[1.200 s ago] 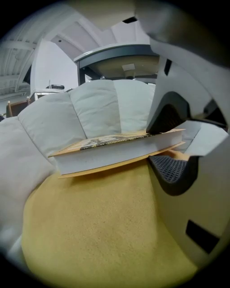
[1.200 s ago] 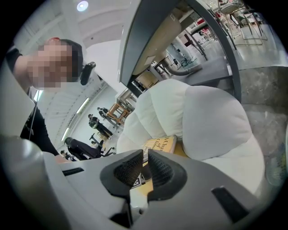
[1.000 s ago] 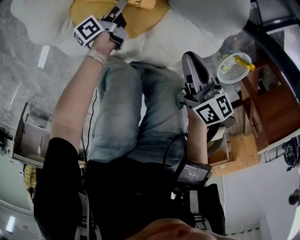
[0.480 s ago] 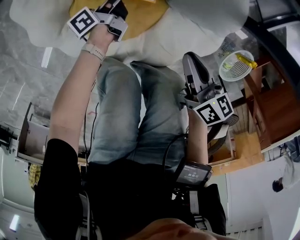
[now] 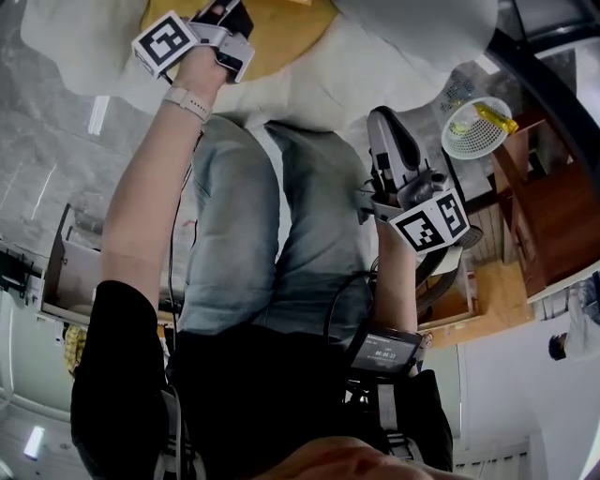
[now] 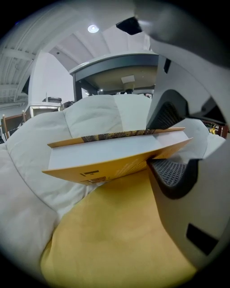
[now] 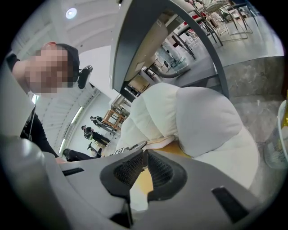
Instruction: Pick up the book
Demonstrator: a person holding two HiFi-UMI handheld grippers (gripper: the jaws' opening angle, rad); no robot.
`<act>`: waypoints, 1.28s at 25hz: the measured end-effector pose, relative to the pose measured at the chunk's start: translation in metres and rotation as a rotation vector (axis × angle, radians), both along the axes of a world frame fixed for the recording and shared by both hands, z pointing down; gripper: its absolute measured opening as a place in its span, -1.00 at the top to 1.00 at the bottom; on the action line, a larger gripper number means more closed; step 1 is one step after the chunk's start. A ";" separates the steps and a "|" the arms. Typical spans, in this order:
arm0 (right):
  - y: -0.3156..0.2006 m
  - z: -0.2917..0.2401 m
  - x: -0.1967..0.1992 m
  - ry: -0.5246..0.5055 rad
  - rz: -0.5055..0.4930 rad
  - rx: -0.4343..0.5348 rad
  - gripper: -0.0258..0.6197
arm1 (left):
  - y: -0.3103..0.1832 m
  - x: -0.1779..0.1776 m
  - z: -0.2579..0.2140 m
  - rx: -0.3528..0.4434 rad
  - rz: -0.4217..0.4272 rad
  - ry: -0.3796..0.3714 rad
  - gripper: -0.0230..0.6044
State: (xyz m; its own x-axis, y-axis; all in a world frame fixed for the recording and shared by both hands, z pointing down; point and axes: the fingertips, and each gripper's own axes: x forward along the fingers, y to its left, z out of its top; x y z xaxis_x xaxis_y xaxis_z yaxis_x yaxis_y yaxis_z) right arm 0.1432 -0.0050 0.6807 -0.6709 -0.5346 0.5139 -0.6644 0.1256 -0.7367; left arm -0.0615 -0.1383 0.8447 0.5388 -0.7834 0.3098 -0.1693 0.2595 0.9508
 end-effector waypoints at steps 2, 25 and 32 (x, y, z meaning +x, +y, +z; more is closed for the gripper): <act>0.006 -0.012 -0.002 -0.006 0.006 -0.009 0.77 | 0.005 -0.008 -0.009 -0.017 0.008 -0.038 0.28; 0.019 -0.052 -0.013 -0.035 0.037 -0.017 0.77 | 0.017 -0.012 -0.081 0.099 0.150 -0.180 0.33; 0.028 -0.100 -0.023 -0.038 0.043 0.018 0.77 | 0.031 -0.012 -0.143 0.109 0.143 -0.115 0.33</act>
State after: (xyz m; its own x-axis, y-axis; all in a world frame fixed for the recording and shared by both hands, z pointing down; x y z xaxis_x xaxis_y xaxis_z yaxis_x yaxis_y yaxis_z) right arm 0.1204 0.0232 0.5806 -0.6662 -0.5720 0.4786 -0.6410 0.1112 -0.7594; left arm -0.0740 -0.1072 0.7020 0.6127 -0.7337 0.2937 -0.3063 0.1221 0.9441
